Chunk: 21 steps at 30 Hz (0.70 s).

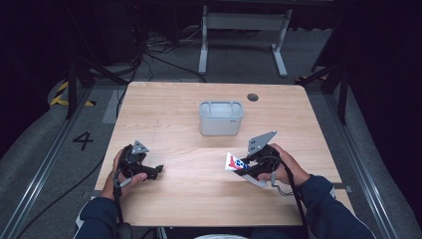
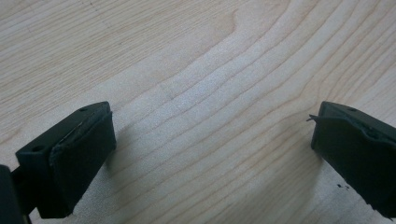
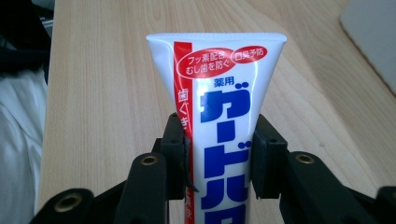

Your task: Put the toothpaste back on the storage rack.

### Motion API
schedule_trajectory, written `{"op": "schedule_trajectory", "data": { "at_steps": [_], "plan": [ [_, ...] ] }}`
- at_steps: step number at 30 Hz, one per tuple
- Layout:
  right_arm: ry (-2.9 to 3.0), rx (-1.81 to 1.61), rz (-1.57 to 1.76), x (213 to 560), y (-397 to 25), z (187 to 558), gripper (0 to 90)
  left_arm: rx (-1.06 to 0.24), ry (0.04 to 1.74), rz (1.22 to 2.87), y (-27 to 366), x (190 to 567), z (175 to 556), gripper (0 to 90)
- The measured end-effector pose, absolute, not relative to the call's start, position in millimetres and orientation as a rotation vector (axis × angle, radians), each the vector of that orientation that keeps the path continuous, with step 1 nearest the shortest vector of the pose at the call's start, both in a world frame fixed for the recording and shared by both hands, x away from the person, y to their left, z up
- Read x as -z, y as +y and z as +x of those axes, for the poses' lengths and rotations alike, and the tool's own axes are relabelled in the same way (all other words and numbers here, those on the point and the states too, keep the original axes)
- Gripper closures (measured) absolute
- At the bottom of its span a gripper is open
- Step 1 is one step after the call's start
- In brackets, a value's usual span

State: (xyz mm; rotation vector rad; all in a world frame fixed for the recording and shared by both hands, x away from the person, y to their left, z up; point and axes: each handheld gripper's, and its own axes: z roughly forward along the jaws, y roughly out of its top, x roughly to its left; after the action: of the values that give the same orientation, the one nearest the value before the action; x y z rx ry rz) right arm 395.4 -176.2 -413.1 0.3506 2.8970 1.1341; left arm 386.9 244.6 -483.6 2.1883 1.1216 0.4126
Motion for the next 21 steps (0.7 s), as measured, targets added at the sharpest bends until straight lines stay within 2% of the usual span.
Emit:
{"op": "schedule_trajectory", "data": {
  "at_steps": [21],
  "plan": [
    [2.683, -1.300, 0.382, 376, -208, 393, 64.9, -0.409, 1.125, 2.189, 245, 484, 387, 0.2]
  ]
}}
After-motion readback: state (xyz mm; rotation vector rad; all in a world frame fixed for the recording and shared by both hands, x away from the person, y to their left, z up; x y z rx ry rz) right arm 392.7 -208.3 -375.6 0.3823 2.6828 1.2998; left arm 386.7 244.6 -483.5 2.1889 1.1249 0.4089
